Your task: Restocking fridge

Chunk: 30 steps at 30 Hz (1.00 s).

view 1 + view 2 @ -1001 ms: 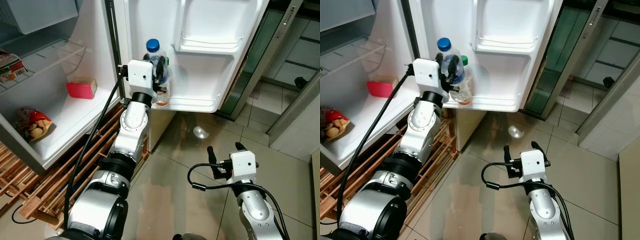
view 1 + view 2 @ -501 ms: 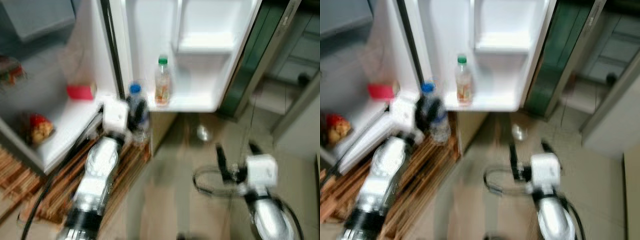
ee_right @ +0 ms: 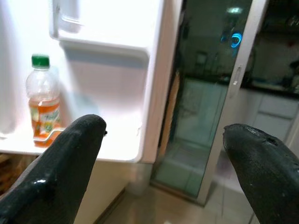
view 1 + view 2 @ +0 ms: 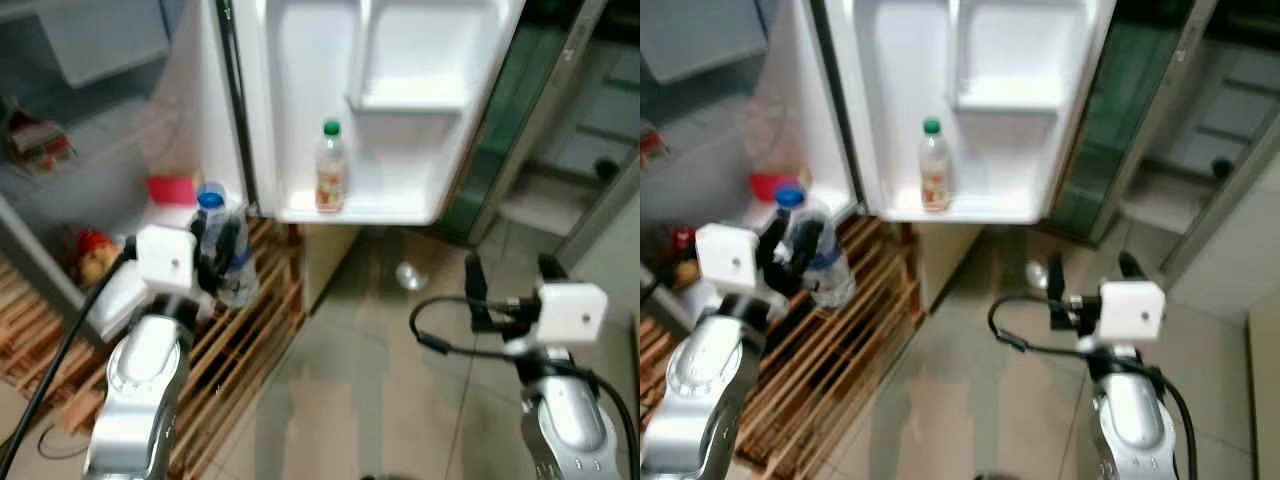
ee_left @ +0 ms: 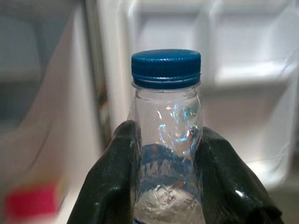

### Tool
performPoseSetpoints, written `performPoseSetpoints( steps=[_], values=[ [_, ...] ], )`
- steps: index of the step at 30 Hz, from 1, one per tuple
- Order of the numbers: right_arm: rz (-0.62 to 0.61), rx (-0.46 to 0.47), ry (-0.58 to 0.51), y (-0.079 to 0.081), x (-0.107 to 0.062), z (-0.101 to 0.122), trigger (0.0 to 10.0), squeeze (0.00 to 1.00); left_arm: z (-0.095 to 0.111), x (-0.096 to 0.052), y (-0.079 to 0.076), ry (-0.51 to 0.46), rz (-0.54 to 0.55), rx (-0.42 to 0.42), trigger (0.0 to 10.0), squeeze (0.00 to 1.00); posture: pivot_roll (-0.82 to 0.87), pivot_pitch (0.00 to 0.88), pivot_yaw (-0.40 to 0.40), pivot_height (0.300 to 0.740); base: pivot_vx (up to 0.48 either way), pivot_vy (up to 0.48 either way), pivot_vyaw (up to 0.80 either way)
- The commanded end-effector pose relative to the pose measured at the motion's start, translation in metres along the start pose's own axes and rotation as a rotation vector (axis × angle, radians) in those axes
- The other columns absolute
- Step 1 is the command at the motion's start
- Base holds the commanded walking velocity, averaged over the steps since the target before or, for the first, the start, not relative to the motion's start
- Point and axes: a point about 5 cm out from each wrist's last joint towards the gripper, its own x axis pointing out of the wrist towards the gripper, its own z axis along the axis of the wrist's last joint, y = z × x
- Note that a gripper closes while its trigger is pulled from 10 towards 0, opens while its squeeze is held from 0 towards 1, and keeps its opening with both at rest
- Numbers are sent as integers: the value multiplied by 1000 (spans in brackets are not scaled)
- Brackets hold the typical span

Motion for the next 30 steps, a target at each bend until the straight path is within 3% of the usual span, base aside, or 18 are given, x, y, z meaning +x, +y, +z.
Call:
performPoseSetpoints(
  steps=[1,13,19,22,26,30],
  values=[
    [9,-15,10,-1,6,-1,10000,243,3,-1,1,-6,9,-3,10000,0,-191,0,20,740,480,0,0],
    [32,-28,29,2,13,-8,10000,243,13,18,-5,-62,7,-23,10000,0,-203,0,23,740,480,0,0],
    [45,-33,28,3,15,-10,10000,247,25,24,-18,-98,-130,-43,10000,0,-196,0,20,740,480,0,0],
    [64,-45,44,7,15,-14,10000,243,28,31,-12,-54,-181,-53,10000,0,-186,0,20,740,0,0,-450],
    [71,-36,43,10,15,-16,10000,243,23,27,-13,-35,-192,-57,10000,0,-187,0,26,740,0,0,-800],
    [77,-35,34,12,15,-17,10000,247,21,27,-15,-28,-190,-61,10000,0,-184,0,26,740,0,0,0]
  ],
)
